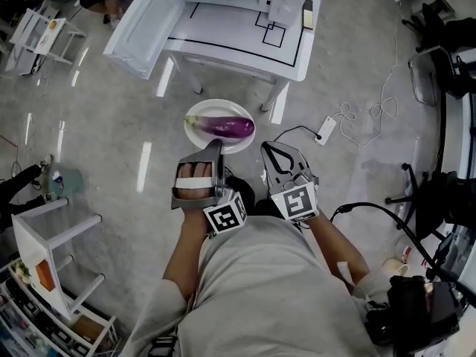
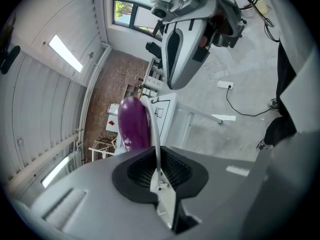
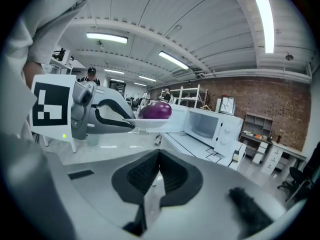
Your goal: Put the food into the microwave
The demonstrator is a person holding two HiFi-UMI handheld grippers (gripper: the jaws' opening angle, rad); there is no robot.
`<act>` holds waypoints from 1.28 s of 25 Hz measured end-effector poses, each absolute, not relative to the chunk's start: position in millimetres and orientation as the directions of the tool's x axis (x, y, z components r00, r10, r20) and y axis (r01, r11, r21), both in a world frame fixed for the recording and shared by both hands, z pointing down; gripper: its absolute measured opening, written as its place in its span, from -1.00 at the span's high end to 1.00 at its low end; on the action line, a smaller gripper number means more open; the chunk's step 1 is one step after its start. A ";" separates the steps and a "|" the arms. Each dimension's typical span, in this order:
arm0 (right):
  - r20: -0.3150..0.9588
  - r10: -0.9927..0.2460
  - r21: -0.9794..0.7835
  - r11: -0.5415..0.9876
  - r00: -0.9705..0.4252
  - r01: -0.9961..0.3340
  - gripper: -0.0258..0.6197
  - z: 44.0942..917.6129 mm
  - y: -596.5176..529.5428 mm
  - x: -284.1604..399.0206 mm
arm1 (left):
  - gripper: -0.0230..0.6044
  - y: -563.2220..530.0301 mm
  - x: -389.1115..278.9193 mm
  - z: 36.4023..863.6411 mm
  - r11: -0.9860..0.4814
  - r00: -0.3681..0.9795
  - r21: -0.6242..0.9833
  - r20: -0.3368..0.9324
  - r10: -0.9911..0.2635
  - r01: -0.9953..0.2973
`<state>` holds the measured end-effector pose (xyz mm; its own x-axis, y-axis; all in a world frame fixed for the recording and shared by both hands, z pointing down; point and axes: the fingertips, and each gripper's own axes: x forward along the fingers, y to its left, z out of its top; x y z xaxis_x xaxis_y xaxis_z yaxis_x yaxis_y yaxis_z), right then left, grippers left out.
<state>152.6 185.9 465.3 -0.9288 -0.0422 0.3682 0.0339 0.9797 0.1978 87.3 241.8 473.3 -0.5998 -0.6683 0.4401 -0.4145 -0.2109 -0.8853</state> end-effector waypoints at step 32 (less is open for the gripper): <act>0.366 -0.082 0.333 0.942 -0.927 0.048 0.89 444.8 177.6 26.7 | 0.81 224.9 -51.3 486.1 -0.237 -0.632 -0.914 0.399 -0.664 -0.329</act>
<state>26.7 177.6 444.8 -0.9271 -0.0819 0.3658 0.0481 0.9418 0.3328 -51.3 224.9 486.1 -0.6322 -0.6640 0.3993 -0.3288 -0.2368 -0.9143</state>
